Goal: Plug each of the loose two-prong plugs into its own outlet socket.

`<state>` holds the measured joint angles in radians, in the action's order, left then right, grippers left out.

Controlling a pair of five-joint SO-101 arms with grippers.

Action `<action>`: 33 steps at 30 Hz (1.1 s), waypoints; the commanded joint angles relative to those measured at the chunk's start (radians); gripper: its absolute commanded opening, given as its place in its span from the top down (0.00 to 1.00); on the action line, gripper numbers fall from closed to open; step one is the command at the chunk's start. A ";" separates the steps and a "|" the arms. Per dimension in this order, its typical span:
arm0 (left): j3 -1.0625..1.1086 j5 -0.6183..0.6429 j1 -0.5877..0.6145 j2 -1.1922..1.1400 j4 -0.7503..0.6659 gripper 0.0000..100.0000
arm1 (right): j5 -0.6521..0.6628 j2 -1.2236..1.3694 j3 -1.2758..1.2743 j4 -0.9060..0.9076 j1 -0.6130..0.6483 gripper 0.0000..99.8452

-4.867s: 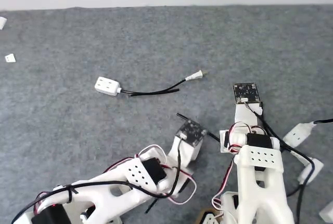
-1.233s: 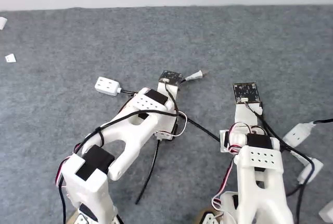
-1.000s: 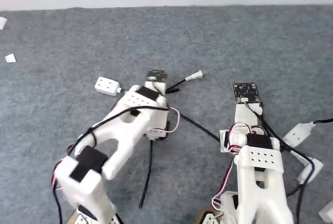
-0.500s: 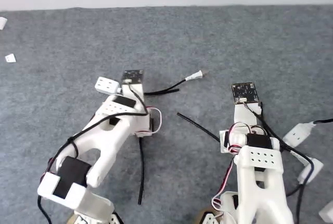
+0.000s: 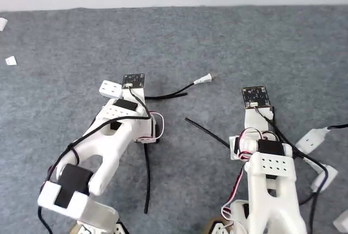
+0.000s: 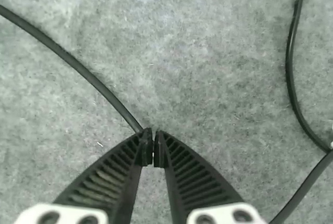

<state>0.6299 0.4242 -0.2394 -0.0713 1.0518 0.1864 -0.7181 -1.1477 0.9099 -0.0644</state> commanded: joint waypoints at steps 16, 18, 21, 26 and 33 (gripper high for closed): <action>0.312 -0.210 0.160 0.830 0.026 0.85 | 0.017 -0.015 0.012 -0.013 0.004 0.99; 0.361 -0.210 0.272 0.908 0.003 0.85 | 0.015 -0.015 0.012 -0.019 -0.001 0.99; 0.470 -0.238 0.423 1.007 -0.098 0.85 | 0.014 -0.015 0.014 -0.021 -0.001 0.99; 0.582 -0.270 0.569 1.076 -0.198 0.85 | 0.003 -0.013 0.040 -0.042 -0.045 0.99; 0.639 -0.272 0.600 1.074 -0.264 0.85 | -0.017 0.101 0.183 -0.039 -0.082 0.99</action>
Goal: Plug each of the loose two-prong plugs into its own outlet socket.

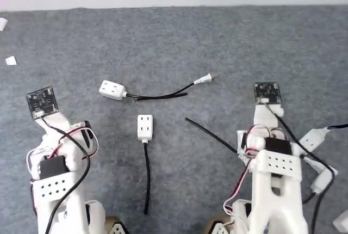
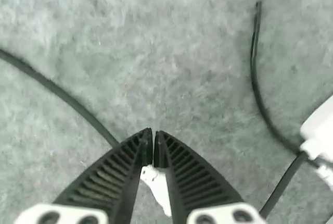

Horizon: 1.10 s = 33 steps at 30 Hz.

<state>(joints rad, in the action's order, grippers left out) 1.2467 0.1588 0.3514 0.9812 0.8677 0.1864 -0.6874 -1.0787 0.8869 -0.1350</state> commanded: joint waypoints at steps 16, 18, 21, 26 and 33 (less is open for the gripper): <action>0.108 -0.060 0.002 0.023 -0.249 0.85 | 0.482 0.475 0.445 0.332 0.087 0.99; 0.108 -0.060 0.002 0.023 -0.249 0.85 | 0.519 0.495 0.437 0.348 0.084 0.99; 0.108 -0.061 0.002 0.023 -0.249 0.85 | 0.586 0.539 0.425 0.380 0.082 0.99; 0.111 -0.063 -0.021 0.023 -0.249 0.85 | 0.743 0.622 0.390 0.404 0.082 0.99; 0.124 -0.107 -0.040 0.023 -0.250 0.85 | 0.801 0.708 0.393 0.323 0.022 0.95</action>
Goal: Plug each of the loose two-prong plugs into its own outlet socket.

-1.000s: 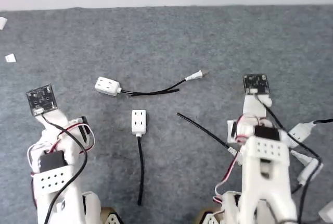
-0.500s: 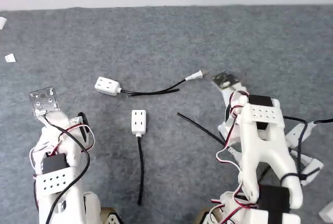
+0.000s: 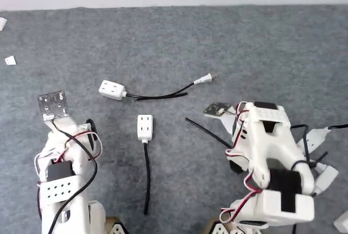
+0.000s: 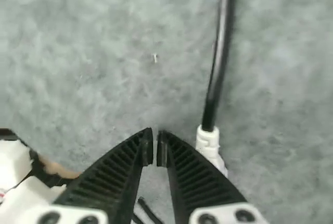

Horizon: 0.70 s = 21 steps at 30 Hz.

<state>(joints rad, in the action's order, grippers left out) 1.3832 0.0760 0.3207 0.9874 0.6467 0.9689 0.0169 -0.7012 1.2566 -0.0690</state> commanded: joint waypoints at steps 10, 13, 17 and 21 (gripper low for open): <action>-0.012 -0.025 -0.009 0.017 -0.029 0.85 | 0.023 0.018 0.091 -0.093 -0.197 0.99; -0.012 -0.023 -0.011 0.017 -0.029 0.85 | 0.017 0.007 0.095 -0.082 -0.194 0.99; -0.010 -0.023 -0.034 0.017 -0.029 0.85 | -0.034 0.007 0.117 -0.084 -0.168 0.99; 0.019 -0.026 -0.063 0.018 -0.074 0.85 | -0.130 0.007 0.160 -0.084 -0.127 0.99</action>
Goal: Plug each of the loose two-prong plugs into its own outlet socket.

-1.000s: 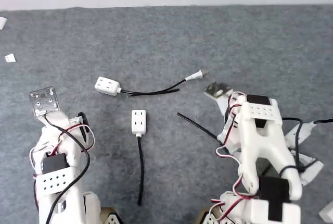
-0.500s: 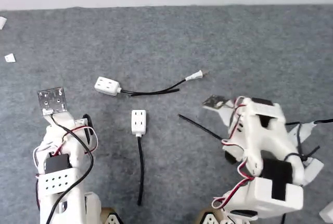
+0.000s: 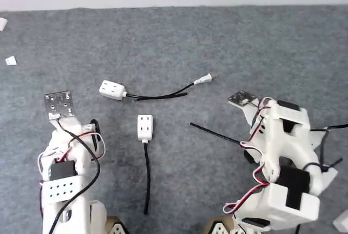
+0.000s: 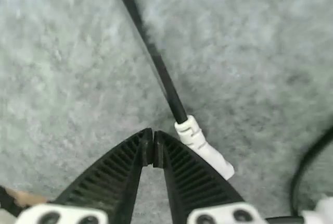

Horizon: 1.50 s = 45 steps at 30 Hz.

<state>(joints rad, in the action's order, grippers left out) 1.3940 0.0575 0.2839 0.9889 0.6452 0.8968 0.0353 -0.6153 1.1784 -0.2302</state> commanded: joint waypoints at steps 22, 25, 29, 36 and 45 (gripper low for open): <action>0.036 -0.008 -0.025 0.021 -0.140 0.85 | 0.038 -0.004 0.247 0.246 0.041 0.86; 0.036 -0.008 -0.029 0.021 -0.140 0.85 | 0.137 -0.010 0.172 0.239 0.022 0.85; 0.036 -0.009 -0.029 0.021 -0.141 0.85 | 0.178 -0.012 0.066 0.113 0.058 0.85; 0.039 -0.011 -0.029 0.021 -0.143 0.85 | 0.155 -0.108 -0.083 -0.087 0.031 0.85; 0.087 -0.011 -0.058 0.015 -0.233 0.85 | 0.135 -0.240 -0.256 -0.239 -0.036 0.85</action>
<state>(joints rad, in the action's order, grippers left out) 1.4876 0.0560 0.2516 0.9920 0.4442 0.9996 -0.1718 -0.8684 0.9712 -0.2470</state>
